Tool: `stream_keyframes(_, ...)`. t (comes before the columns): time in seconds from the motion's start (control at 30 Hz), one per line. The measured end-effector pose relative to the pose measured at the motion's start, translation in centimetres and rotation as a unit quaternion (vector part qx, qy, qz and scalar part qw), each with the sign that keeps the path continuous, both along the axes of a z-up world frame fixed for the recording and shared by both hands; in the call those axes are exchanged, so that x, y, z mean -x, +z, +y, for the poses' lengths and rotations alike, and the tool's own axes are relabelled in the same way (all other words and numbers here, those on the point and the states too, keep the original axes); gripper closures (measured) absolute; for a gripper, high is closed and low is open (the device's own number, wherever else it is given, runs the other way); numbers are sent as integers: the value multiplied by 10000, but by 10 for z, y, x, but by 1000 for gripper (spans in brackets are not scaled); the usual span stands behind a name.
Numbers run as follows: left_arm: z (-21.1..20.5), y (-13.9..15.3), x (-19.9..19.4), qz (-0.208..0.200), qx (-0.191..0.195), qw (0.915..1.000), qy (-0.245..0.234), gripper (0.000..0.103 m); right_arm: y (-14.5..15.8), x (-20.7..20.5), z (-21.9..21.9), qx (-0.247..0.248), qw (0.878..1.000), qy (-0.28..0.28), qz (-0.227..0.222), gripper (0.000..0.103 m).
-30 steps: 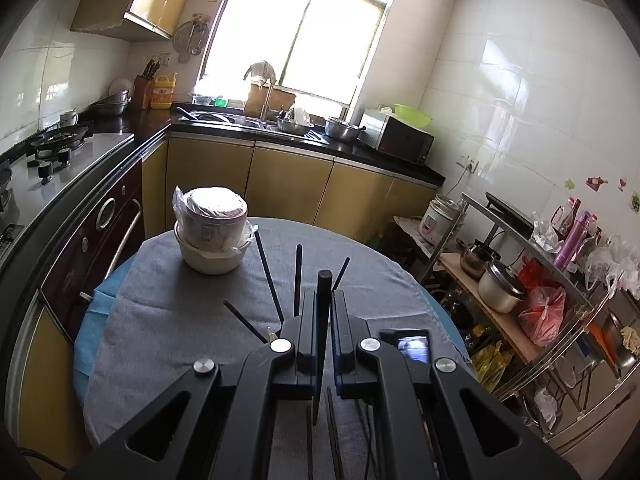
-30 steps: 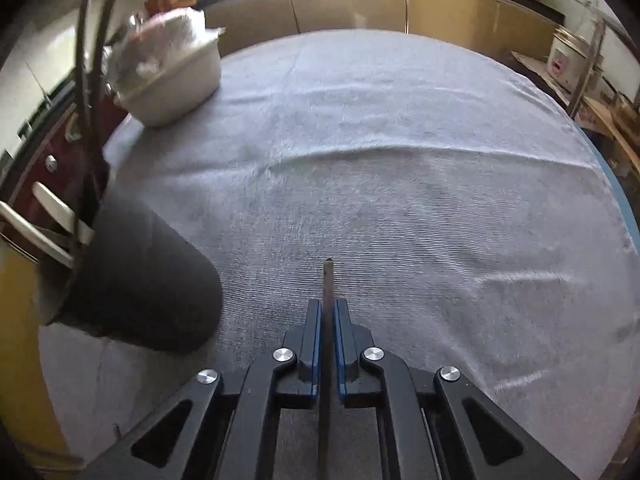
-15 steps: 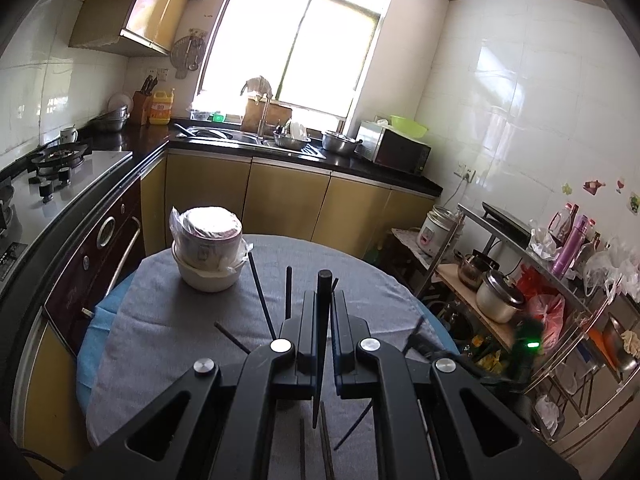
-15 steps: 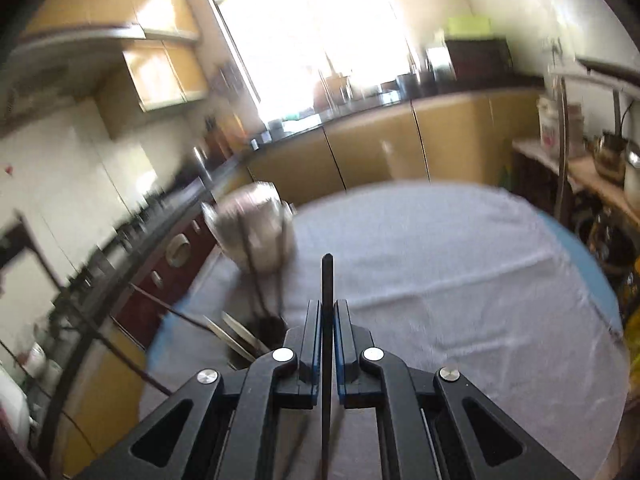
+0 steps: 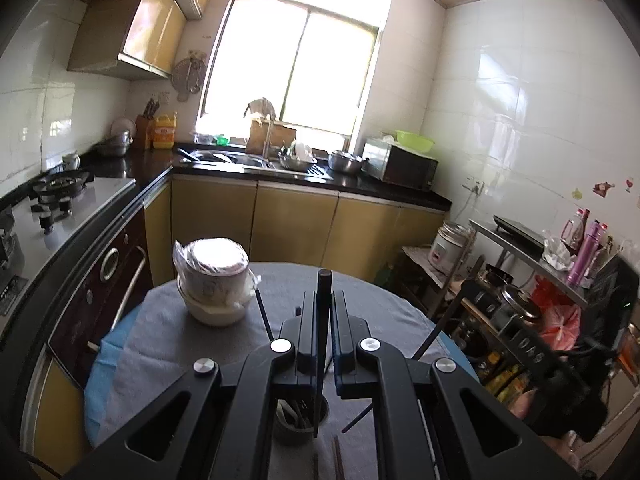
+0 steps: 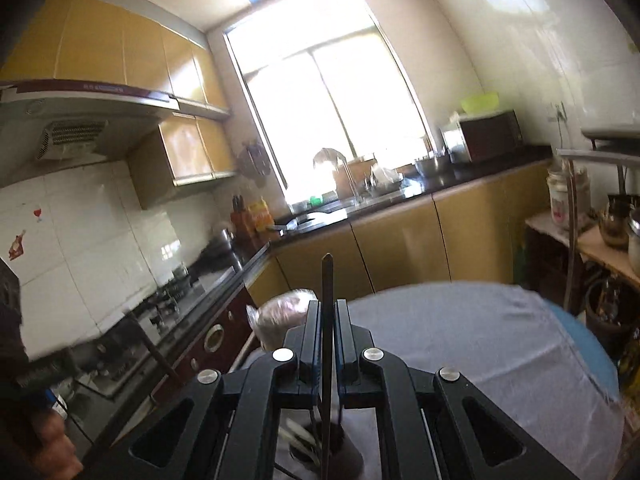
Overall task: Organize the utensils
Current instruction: 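Lower the chopsticks into the black holder with both grippers and release them, then move both open grippers back over the remaining dark chopsticks on the cloth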
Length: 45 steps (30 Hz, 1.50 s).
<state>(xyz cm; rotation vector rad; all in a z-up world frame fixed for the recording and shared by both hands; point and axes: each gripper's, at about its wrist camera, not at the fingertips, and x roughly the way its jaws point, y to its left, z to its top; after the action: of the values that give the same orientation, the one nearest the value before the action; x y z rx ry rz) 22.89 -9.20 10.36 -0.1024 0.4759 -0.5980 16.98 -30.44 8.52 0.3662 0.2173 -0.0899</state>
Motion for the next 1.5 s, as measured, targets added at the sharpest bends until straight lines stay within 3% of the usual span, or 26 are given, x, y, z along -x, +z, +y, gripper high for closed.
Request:
stream_keyframes(0.1, 3, -5, -9, -52, 150, 9998, 109, 97, 7, -7, 10, 184, 9995, -150, -202, 97)
stream_keyframes(0.23, 4, -18, -20, -15, 263, 9994, 218, 97, -8, -27, 20, 220, 9991, -255, -256, 97)
stream_keyframes(0.57, 8, -69, -36, 474, 75, 9980, 409, 97, -89, -57, 34, 297, 9976, 107, 617, 97)
stream_keyframes(0.8, 3, -88, -35, 719, -82, 9969, 316, 97, -106, -49, 37, 312, 9949, 311, 912, 97)
stream_keyframes(1.07, 1, -90, -26, 844, -222, 9961, 116, 96, -114, -42, 37, 125, 9921, 514, 1138, 95)
stream_keyframes(1.1, 1, -89, -25, 833, -238, 9962, 113, 95, -114, -40, 36, 87, 9918, 527, 1165, 92)
stream_keyframes(1.17, 5, -87, -18, 766, -254, 9967, 121, 93, -113, -33, 32, 2, 9918, 504, 1173, 71)
stream_keyframes(1.2, 8, -85, -11, 680, -276, 9972, 141, 88, -112, -32, 32, -29, 9920, 501, 1157, 65)
stream_keyframes(1.23, 9, -84, -6, 602, -305, 9976, 159, 79, -111, -26, 30, -69, 9926, 493, 1111, 50)
stream_keyframes(1.27, 12, -83, 2, 481, -359, 9980, 196, 73, -111, -19, 27, -85, 9938, 445, 1014, 48)
stream_keyframes(1.33, 17, -83, 16, 280, -463, 9982, 275, 56, -112, -5, 23, -62, 9952, 354, 907, 48)
stream_keyframes(1.4, 20, -87, 33, 141, -600, 9975, 356, 50, -115, 9, 16, -114, 9954, 298, 900, 48)
stream_keyframes(1.5, 22, -101, 54, 114, -891, 9950, 437, 30, -127, 30, 7, -183, 9945, 243, 1007, 48)
